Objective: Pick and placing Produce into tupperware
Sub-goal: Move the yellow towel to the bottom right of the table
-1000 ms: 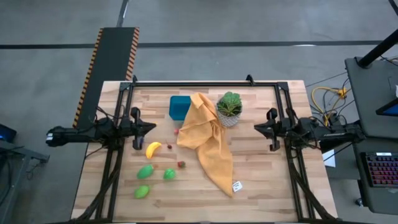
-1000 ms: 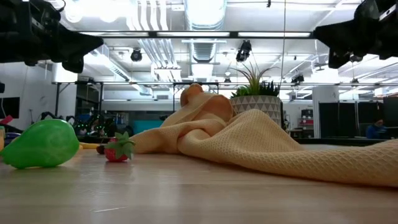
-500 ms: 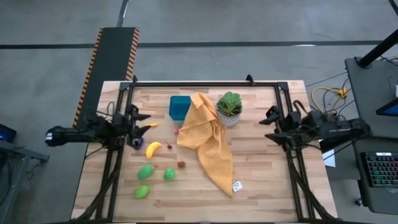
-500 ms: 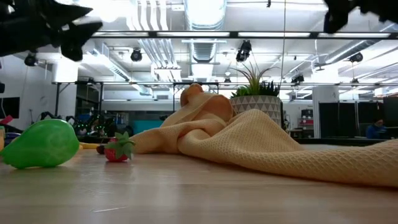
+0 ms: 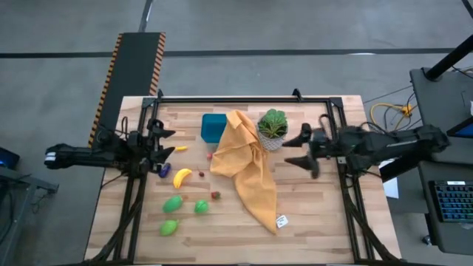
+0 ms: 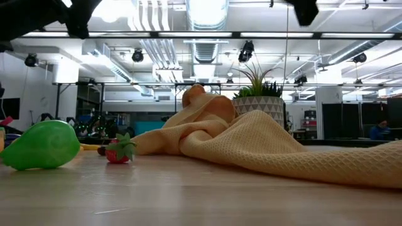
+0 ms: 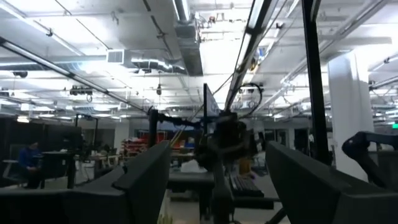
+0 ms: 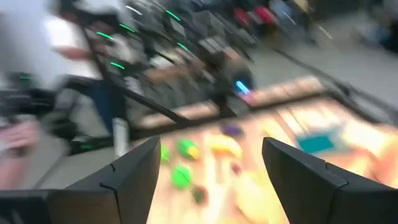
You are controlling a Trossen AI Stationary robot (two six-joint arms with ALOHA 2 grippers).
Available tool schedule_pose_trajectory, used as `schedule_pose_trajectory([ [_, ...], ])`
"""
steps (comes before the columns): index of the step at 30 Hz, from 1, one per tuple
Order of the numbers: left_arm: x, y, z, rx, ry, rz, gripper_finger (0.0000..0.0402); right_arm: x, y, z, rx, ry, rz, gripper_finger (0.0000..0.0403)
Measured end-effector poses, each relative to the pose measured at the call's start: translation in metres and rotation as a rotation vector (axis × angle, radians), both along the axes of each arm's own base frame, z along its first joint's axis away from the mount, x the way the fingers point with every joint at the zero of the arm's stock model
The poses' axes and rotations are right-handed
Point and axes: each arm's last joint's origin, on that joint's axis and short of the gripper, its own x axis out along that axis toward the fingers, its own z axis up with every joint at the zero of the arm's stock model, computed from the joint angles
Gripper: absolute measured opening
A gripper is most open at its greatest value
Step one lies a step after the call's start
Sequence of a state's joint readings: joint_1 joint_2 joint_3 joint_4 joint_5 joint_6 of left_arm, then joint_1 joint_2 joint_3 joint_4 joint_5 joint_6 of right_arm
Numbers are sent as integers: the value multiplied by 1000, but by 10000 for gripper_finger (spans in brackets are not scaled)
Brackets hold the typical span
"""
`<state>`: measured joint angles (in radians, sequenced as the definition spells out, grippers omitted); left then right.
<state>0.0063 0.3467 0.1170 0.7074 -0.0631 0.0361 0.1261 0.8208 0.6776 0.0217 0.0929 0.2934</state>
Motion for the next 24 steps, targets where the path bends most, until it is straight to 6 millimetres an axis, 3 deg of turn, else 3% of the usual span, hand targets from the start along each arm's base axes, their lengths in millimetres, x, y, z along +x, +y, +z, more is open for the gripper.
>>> schedule_pose_trajectory([
  [10,12,-1,-3,-32,57,-32,250,65,7,-23,214,394,-128,262],
  [24,10,-1,-2,-79,34,-91,250,124,15,-46,327,892,-337,259],
])
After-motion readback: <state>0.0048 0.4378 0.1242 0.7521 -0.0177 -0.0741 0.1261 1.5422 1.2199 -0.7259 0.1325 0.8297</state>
